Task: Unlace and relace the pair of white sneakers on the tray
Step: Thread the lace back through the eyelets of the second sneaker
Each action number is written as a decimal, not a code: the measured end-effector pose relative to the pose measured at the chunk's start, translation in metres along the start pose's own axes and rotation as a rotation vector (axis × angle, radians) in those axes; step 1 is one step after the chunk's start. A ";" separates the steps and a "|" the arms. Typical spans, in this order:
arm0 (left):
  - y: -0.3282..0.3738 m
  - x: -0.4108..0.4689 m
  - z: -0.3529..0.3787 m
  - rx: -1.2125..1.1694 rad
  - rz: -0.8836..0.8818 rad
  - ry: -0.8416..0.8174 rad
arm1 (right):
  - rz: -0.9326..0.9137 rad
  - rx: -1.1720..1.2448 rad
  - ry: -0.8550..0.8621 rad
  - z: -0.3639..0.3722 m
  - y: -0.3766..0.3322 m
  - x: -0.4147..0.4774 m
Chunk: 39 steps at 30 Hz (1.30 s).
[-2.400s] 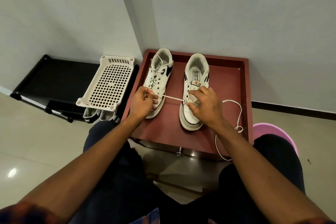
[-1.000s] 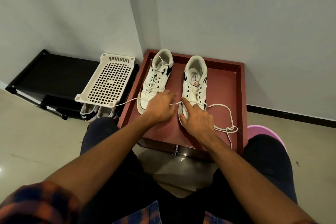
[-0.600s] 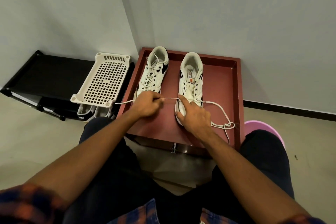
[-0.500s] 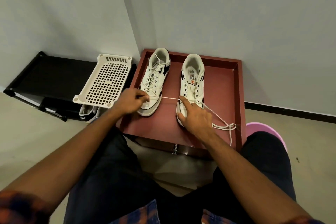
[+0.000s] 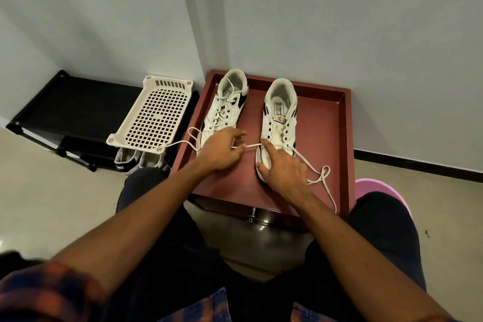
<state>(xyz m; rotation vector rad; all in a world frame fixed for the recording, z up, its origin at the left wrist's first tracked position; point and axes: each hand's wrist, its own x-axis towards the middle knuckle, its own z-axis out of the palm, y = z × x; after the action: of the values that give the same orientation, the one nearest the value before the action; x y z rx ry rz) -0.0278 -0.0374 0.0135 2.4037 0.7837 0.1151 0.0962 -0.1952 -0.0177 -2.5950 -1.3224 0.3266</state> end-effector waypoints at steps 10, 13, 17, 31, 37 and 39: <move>0.007 0.008 0.024 -0.178 -0.067 -0.031 | -0.022 0.027 -0.006 0.000 0.003 0.001; -0.013 0.003 -0.007 -0.176 -0.086 0.008 | -0.016 0.024 -0.016 -0.001 0.004 0.001; -0.045 -0.004 -0.047 -0.233 -0.185 0.014 | -0.014 0.042 -0.025 0.001 0.005 0.002; 0.007 0.017 0.006 -0.037 0.084 0.012 | 0.303 0.685 0.059 -0.014 0.069 0.024; 0.040 0.028 0.036 -0.102 0.122 0.033 | 0.338 0.643 0.022 -0.005 0.074 0.028; 0.045 0.030 0.044 -0.093 0.148 0.011 | 0.385 0.595 -0.001 -0.007 0.076 0.029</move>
<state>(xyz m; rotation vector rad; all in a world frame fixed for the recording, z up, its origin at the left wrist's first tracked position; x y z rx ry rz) 0.0309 -0.0727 0.0010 2.3722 0.5909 0.2190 0.1737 -0.2158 -0.0359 -2.2959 -0.5809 0.6650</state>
